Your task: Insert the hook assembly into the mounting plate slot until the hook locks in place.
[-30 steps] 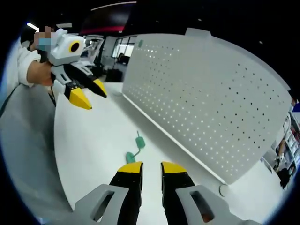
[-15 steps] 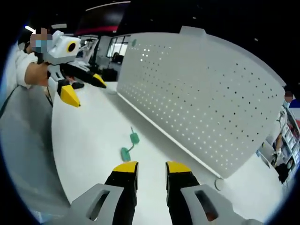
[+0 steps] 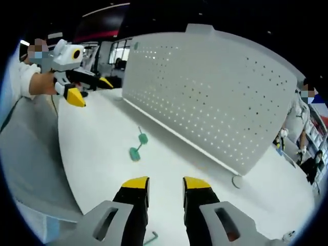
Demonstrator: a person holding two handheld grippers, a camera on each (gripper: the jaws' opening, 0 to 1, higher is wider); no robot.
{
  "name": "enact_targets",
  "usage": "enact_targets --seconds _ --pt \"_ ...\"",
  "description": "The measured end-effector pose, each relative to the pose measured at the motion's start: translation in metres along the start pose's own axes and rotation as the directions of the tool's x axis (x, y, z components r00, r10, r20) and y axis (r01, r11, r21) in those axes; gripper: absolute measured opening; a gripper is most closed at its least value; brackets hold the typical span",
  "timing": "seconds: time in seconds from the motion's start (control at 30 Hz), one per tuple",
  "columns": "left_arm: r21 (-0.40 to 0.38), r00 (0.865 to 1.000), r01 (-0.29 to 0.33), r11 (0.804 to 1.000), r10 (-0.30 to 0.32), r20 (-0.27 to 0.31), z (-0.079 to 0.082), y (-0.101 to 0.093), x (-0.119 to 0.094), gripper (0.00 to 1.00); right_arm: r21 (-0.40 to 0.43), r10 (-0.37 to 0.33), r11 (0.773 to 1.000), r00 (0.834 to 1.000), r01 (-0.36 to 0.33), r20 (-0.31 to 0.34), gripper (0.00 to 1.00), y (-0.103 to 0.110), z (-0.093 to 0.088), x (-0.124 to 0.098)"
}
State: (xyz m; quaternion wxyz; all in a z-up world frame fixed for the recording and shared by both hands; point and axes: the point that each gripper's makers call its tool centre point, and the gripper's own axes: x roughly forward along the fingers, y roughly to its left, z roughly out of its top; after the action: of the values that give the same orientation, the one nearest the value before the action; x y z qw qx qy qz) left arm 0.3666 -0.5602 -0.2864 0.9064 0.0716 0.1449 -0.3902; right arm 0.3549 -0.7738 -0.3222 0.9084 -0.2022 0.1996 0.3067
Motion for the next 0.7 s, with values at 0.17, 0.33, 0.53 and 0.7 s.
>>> enact_targets --seconds 0.17,0.33,0.53,0.7 --pt "-0.001 1.0 0.006 1.0 -0.006 -0.004 -0.002 -0.002 0.001 0.79 0.002 0.005 1.0 1.0 -0.005 -0.026 0.26 0.001 -0.019 -0.011" --pt "-0.001 1.0 0.007 1.0 -0.007 -0.001 -0.001 -0.001 0.0 0.79 0.029 0.022 0.999 0.997 -0.02 -0.07 0.25 0.005 -0.048 -0.019" --pt "-0.003 1.0 0.011 1.0 -0.011 -0.004 -0.002 -0.002 0.001 0.78 0.06 0.049 0.997 0.995 -0.043 -0.088 0.25 0.012 -0.074 -0.028" --pt "-0.003 1.0 0.017 1.0 -0.017 -0.003 -0.002 -0.003 0.0 0.77 0.099 0.072 0.993 0.993 -0.062 -0.094 0.25 0.017 -0.094 -0.03"
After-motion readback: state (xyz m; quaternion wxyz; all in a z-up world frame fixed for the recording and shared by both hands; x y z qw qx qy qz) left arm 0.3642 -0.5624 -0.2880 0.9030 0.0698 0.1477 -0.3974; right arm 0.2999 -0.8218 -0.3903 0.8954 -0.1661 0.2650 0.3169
